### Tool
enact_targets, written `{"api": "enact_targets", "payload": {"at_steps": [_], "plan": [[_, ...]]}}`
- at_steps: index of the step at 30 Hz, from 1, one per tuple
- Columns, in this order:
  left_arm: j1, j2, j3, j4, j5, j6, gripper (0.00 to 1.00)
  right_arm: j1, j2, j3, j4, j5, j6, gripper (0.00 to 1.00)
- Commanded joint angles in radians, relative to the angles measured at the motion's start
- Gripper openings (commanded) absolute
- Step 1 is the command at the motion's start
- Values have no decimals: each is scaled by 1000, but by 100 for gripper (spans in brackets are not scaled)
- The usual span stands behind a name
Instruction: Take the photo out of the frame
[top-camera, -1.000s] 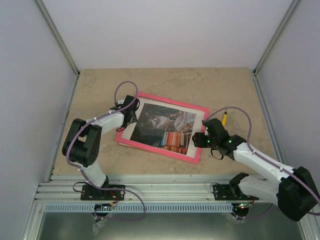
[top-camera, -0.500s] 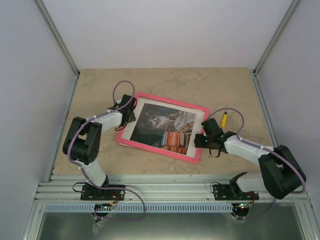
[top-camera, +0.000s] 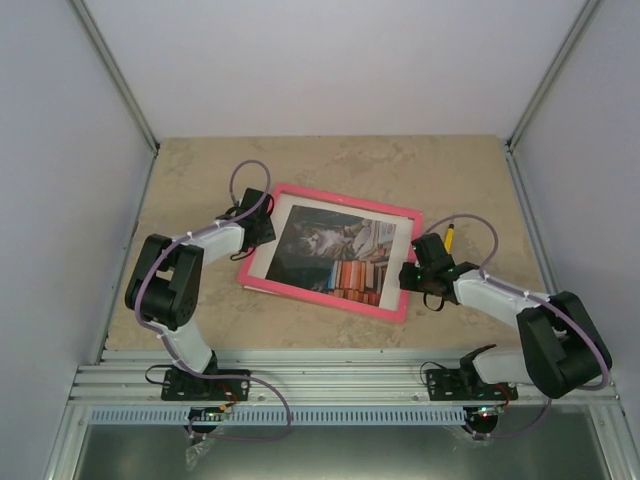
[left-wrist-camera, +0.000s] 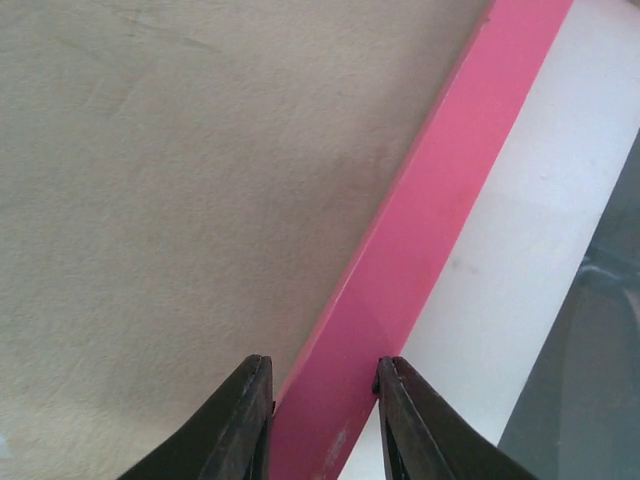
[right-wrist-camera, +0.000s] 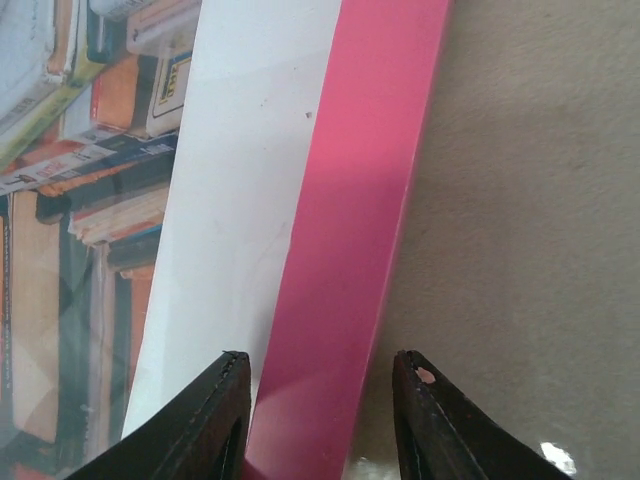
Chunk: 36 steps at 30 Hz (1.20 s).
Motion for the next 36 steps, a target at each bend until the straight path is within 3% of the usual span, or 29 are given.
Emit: {"api": "enact_targets", "payload": {"at_steps": [1, 7, 12, 27, 31, 36], "plan": [[-24, 48, -39, -47, 96, -32, 24, -30, -29, -28, -61, 31, -15, 39], [-86, 74, -13, -50, 100, -50, 23, -50, -87, -32, -102, 64, -17, 36], [-95, 79, 2, -73, 64, -45, 34, -66, -109, -35, -117, 78, -36, 36], [-95, 78, 30, -92, 41, -3, 45, -89, -88, -56, -75, 27, -58, 37], [-95, 90, 39, -92, 30, 7, 44, -89, -74, -52, -70, 23, -56, 37], [-95, 94, 49, -98, 16, 15, 32, -91, -83, -52, -74, 35, -55, 35]]}}
